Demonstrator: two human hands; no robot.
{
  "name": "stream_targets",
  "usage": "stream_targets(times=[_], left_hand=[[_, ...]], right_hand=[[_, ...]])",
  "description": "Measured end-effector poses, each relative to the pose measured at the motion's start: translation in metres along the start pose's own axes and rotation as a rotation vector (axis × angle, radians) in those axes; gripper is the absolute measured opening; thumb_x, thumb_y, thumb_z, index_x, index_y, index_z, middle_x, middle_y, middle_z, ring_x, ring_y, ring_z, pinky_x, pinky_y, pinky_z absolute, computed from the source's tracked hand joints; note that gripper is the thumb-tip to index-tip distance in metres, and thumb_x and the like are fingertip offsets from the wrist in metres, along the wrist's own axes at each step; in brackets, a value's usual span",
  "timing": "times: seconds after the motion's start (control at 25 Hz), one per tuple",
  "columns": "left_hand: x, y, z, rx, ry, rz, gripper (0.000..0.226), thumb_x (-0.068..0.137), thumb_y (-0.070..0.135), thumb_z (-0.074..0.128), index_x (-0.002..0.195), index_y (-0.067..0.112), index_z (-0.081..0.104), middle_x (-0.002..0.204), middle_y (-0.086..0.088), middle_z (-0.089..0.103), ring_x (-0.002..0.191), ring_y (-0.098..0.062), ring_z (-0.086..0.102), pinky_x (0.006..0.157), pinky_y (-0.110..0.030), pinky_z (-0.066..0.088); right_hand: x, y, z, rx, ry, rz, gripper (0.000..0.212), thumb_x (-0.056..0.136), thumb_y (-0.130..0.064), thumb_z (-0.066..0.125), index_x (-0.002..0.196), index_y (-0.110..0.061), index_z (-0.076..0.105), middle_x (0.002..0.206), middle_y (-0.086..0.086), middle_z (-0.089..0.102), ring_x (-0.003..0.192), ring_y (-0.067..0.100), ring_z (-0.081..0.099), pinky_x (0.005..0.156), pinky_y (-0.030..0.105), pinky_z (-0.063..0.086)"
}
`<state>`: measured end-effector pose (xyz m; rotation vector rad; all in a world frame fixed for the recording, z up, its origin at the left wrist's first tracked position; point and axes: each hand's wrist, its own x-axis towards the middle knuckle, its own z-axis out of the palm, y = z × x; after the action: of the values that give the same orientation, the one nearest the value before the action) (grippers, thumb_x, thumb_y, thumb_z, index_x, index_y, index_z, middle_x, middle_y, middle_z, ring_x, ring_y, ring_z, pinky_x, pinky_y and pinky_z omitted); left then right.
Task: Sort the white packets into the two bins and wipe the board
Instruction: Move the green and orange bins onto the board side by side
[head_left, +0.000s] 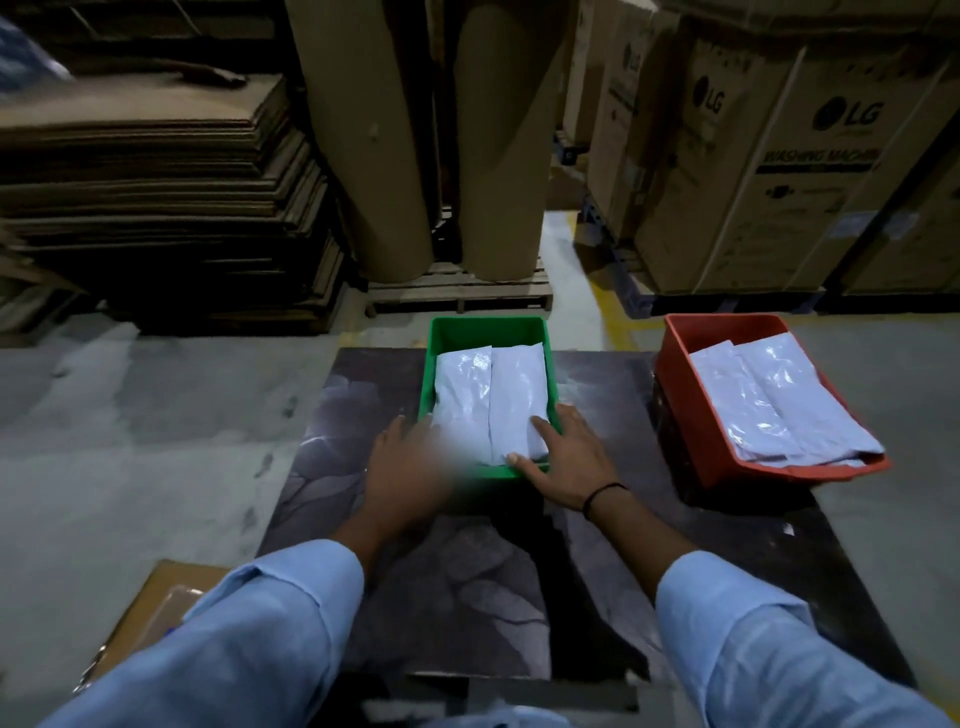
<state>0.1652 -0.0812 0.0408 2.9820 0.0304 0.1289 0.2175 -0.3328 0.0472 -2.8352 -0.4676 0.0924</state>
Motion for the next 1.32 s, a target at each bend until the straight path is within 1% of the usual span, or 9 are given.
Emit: stream_targets(times=[0.12, 0.2, 0.36, 0.44, 0.52, 0.68, 0.8, 1.04, 1.32], left_hand=[[-0.013, -0.050, -0.013, -0.013, -0.077, -0.067, 0.100, 0.080, 0.083, 0.012, 0.155, 0.022, 0.037, 0.165, -0.001, 0.031, 0.153, -0.035, 0.019, 0.119, -0.051, 0.026], [-0.018, -0.081, -0.020, -0.045, -0.100, -0.057, 0.103, 0.079, 0.084, 0.014, 0.157, 0.019, 0.033, 0.166, -0.005, 0.028, 0.154, -0.035, 0.017, 0.120, -0.049, 0.026], [-0.022, -0.131, -0.036, -0.194, -0.104, -0.020, 0.097, 0.083, 0.077, 0.035, 0.155, 0.011, 0.038, 0.162, -0.015, 0.033, 0.152, -0.032, 0.027, 0.121, -0.045, 0.031], [-0.020, -0.150, -0.044, -0.231, -0.130, -0.032, 0.082, 0.093, 0.060, 0.055, 0.156, 0.013, 0.035, 0.162, -0.014, 0.033, 0.151, -0.028, 0.030, 0.119, -0.039, 0.031], [-0.013, -0.168, -0.050, -0.217, -0.163, -0.040, 0.074, 0.097, 0.046, 0.062, 0.158, 0.015, 0.032, 0.162, -0.011, 0.034, 0.149, -0.026, 0.034, 0.115, -0.035, 0.033], [0.002, -0.203, -0.062, -0.199, -0.235, -0.038, 0.071, 0.098, 0.038, 0.062, 0.158, 0.015, 0.032, 0.159, -0.012, 0.040, 0.143, -0.031, 0.042, 0.110, -0.035, 0.037], [0.012, -0.225, -0.066, -0.196, -0.263, -0.048, 0.070, 0.099, 0.036, 0.063, 0.158, 0.014, 0.032, 0.159, -0.012, 0.040, 0.143, -0.031, 0.042, 0.111, -0.036, 0.037], [0.031, -0.253, -0.058, -0.195, -0.279, -0.025, 0.064, 0.103, 0.031, 0.057, 0.159, 0.015, 0.030, 0.165, -0.012, 0.029, 0.149, -0.031, 0.033, 0.118, -0.036, 0.029], [0.041, -0.264, -0.052, -0.232, -0.250, -0.008, 0.063, 0.104, 0.030, 0.055, 0.159, 0.015, 0.028, 0.166, -0.012, 0.023, 0.151, -0.031, 0.029, 0.120, -0.038, 0.027]], right_hand=[[0.011, -0.044, 0.004, -0.035, -0.085, -0.109, 0.096, 0.081, -0.084, 0.038, 0.155, -0.024, 0.027, 0.163, 0.017, 0.016, 0.151, 0.032, 0.011, 0.123, 0.042, 0.014], [0.019, -0.071, 0.008, -0.050, -0.118, -0.157, 0.096, 0.082, -0.083, 0.040, 0.156, -0.025, 0.022, 0.164, 0.017, 0.013, 0.152, 0.032, 0.007, 0.123, 0.041, 0.013], [0.037, -0.116, 0.018, -0.060, -0.151, -0.194, 0.095, 0.083, -0.082, 0.040, 0.156, -0.025, 0.020, 0.163, 0.020, 0.012, 0.152, 0.034, 0.005, 0.124, 0.043, 0.013], [0.047, -0.133, 0.023, -0.068, -0.152, -0.191, 0.095, 0.083, -0.082, 0.039, 0.156, -0.024, 0.022, 0.162, 0.020, 0.013, 0.152, 0.035, 0.007, 0.124, 0.044, 0.014], [0.057, -0.148, 0.027, -0.081, -0.160, -0.187, 0.095, 0.082, -0.083, 0.039, 0.155, -0.025, 0.023, 0.162, 0.020, 0.014, 0.151, 0.036, 0.008, 0.123, 0.045, 0.015], [0.078, -0.174, 0.032, -0.086, -0.214, -0.180, 0.095, 0.081, -0.083, 0.040, 0.156, -0.027, 0.021, 0.163, 0.020, 0.010, 0.152, 0.036, 0.004, 0.123, 0.047, 0.015], [0.090, -0.189, 0.035, -0.091, -0.247, -0.173, 0.095, 0.082, -0.083, 0.040, 0.156, -0.028, 0.019, 0.164, 0.020, 0.006, 0.152, 0.035, 0.001, 0.123, 0.047, 0.014], [0.110, -0.210, 0.047, -0.108, -0.239, -0.145, 0.092, 0.083, -0.081, 0.041, 0.155, -0.027, 0.022, 0.164, 0.021, 0.005, 0.152, 0.034, -0.002, 0.123, 0.048, 0.015], [0.121, -0.216, 0.047, -0.130, -0.233, -0.145, 0.090, 0.086, -0.078, 0.042, 0.155, -0.025, 0.023, 0.163, 0.021, 0.007, 0.152, 0.035, 0.001, 0.122, 0.047, 0.014]])
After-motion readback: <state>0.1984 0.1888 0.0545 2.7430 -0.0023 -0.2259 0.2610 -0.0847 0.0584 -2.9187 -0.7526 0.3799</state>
